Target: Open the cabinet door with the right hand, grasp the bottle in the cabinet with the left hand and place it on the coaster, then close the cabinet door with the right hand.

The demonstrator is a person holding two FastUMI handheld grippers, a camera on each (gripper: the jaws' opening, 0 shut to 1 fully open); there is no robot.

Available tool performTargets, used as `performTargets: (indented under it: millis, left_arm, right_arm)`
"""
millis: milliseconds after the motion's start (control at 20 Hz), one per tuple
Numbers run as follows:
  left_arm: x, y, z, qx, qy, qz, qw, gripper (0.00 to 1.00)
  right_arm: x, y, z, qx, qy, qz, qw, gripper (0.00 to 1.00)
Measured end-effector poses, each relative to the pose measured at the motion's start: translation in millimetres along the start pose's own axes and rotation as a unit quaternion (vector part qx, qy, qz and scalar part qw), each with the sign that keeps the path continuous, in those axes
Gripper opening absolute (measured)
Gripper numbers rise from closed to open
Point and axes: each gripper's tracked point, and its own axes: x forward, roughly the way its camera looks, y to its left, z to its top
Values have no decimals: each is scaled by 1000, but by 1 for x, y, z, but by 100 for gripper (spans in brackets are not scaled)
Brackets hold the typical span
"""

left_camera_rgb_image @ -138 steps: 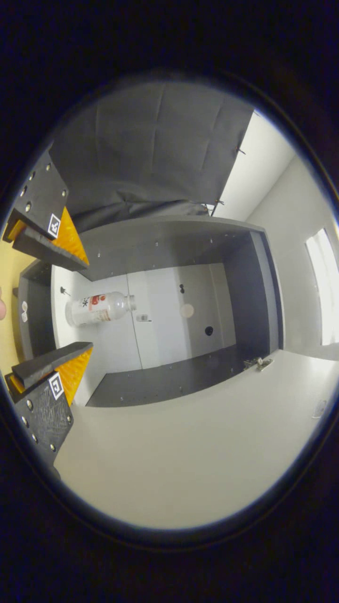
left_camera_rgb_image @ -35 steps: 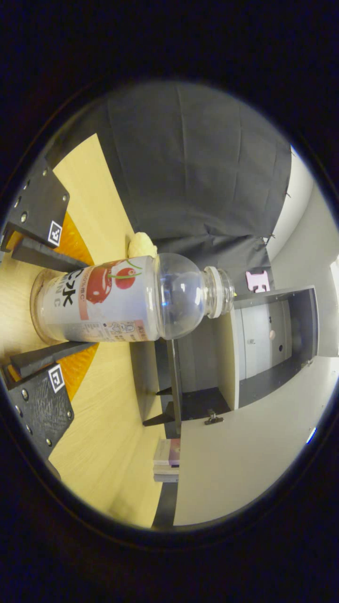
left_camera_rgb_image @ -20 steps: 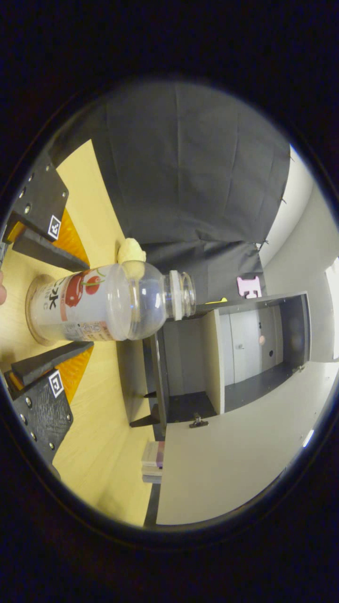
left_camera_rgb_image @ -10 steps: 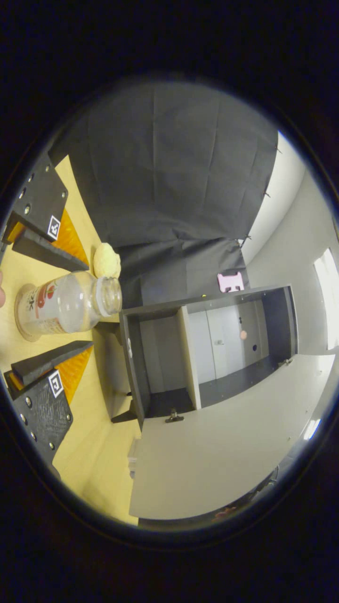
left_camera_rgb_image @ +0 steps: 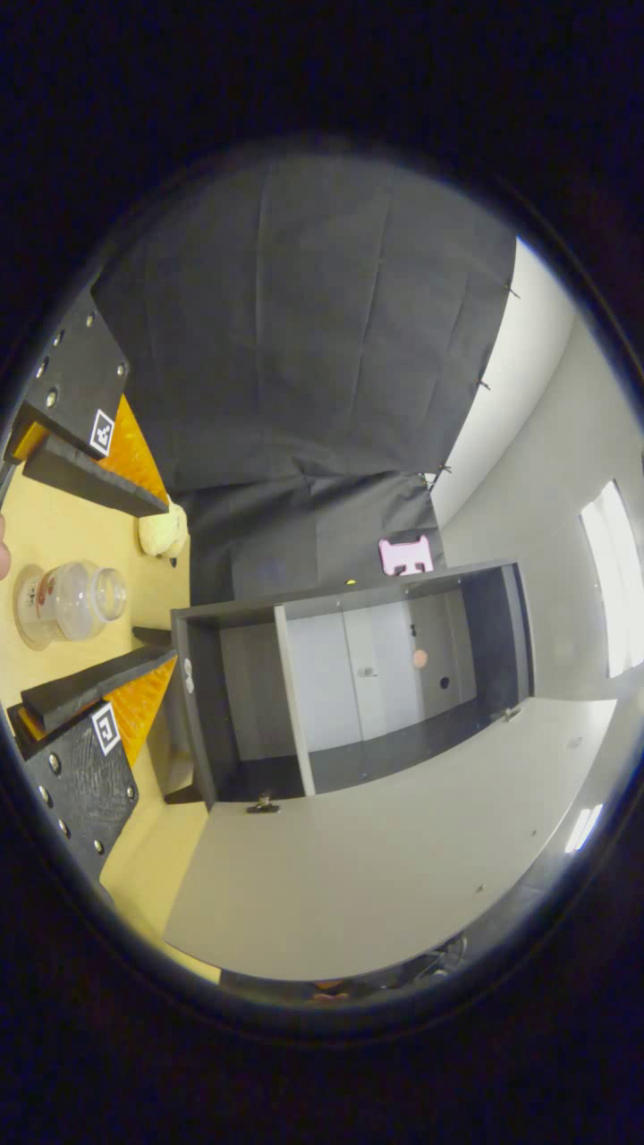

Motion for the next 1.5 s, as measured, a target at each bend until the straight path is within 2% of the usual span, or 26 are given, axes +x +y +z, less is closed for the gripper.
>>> performTargets:
  millis: [200,300,550,650,700,750,800,850,950,1000,1050,1100,1300,1500]
  left_arm:
    - [-9,12,84,-30,-22,13,999,84]
    - [-2,10,116,-44,-27,2,999,84]
    - [22,-14,154,-4,-21,-44,999,84]
    - [28,-32,159,-32,-13,-77,996,84]
    - [30,-39,159,-49,-6,-88,995,84]
    - [31,-38,155,-59,9,-89,994,77]
    - [32,-36,146,-68,24,-91,993,89]
    - [33,-33,141,-74,33,-94,992,84]
    - [30,-27,136,-79,43,-107,990,84]
    - [30,-21,136,-74,41,-112,990,90]
    - [30,-14,137,-67,37,-115,990,90]
    - [30,-8,137,-60,31,-118,991,84]
    - [32,8,135,-61,24,-123,990,84]
    - [37,16,139,-55,26,-123,991,84]
  right_arm:
    - [-5,-6,37,60,-35,2,998,91]
    - [-18,-10,67,90,-60,3,994,90]
    - [-68,-8,144,110,-160,8,981,90]
    - [-81,1,156,97,-185,1,978,87]
    - [-87,-3,155,87,-189,-13,978,90]
    - [-87,-2,155,95,-188,-19,977,88]
    - [-89,-5,153,107,-184,-30,977,84]
    - [-92,-7,151,115,-182,-43,976,88]
    - [-97,-7,150,122,-180,-63,974,88]
    - [-100,-7,151,123,-183,-72,973,89]
    - [-101,-4,150,123,-187,-75,972,89]
    - [-103,2,150,124,-193,-74,971,89]
    - [-103,31,149,133,-206,-65,967,89]
    - [-104,80,152,129,-206,-29,970,89]
